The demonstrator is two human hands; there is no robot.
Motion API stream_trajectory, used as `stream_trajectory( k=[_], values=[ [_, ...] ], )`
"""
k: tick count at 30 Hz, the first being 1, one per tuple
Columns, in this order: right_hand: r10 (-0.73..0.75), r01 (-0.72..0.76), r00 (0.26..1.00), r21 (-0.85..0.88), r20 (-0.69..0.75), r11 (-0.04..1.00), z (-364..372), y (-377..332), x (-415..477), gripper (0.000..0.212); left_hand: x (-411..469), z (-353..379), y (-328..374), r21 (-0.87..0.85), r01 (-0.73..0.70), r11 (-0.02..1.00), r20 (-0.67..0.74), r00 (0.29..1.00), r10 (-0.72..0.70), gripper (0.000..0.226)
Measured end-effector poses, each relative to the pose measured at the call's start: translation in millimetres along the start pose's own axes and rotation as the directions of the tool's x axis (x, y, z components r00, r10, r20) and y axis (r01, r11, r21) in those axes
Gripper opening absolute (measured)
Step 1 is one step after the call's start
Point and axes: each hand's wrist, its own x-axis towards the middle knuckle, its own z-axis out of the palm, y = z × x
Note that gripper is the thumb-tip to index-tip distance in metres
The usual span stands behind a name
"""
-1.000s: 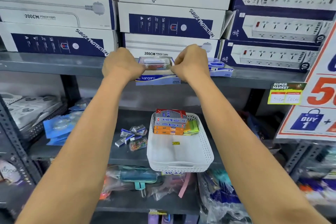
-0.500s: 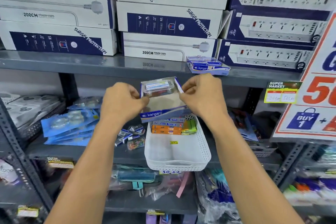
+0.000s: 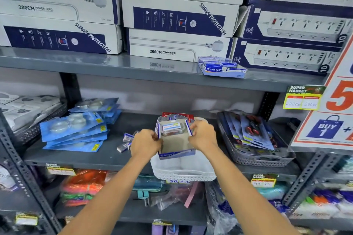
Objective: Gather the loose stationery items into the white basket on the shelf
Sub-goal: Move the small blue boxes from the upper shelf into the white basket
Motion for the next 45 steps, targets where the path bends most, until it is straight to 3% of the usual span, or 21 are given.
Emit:
stream_trajectory(
  k=[6,10,14,20,25,31,33,36,40,42,45],
  values=[
    [0.194,-0.209,0.969,0.088,0.151,0.974,50,29,23,0.023,19,29,-23,0.124,0.017,0.992,0.043,0.999,-0.023,0.003],
    [0.231,-0.249,0.950,0.065,0.209,0.966,76,46,33,0.031,27,41,-30,0.304,0.002,0.953,0.083,0.996,-0.029,0.018],
    [0.241,-0.250,0.943,0.009,0.230,0.968,91,56,38,0.029,33,55,-35,0.539,-0.067,0.839,0.167,0.985,-0.029,0.033],
    [0.226,-0.202,0.922,-0.108,0.314,0.973,102,68,37,0.026,42,72,-43,0.638,-0.064,0.768,0.231,0.967,-0.111,0.060],
    [0.207,-0.177,0.920,-0.118,0.333,0.977,108,75,40,0.022,44,79,-38,0.737,-0.103,0.668,0.212,0.974,-0.083,0.036],
    [0.161,-0.105,0.894,-0.155,0.417,0.982,106,79,43,0.035,39,77,-31,0.779,-0.117,0.616,0.164,0.986,-0.020,0.031],
    [0.144,-0.079,0.878,-0.158,0.457,0.984,99,78,44,0.046,35,68,-22,0.771,-0.123,0.625,0.160,0.987,-0.002,0.035],
    [0.096,-0.055,0.879,-0.102,0.467,0.993,70,68,45,0.058,29,45,1,0.702,-0.138,0.699,0.156,0.987,0.039,0.059],
    [-0.112,0.136,0.895,-0.027,0.431,0.990,7,41,38,0.037,17,7,43,0.556,-0.184,0.811,0.069,0.982,0.175,0.057],
    [-0.261,0.263,0.916,0.035,0.305,0.964,-30,26,29,0.018,10,-15,66,0.408,-0.219,0.886,0.010,0.972,0.236,0.043],
    [-0.381,0.388,0.921,0.107,-0.085,0.915,-85,10,18,0.006,1,-46,102,0.067,-0.334,0.940,-0.078,0.938,0.338,0.019]
  ],
)
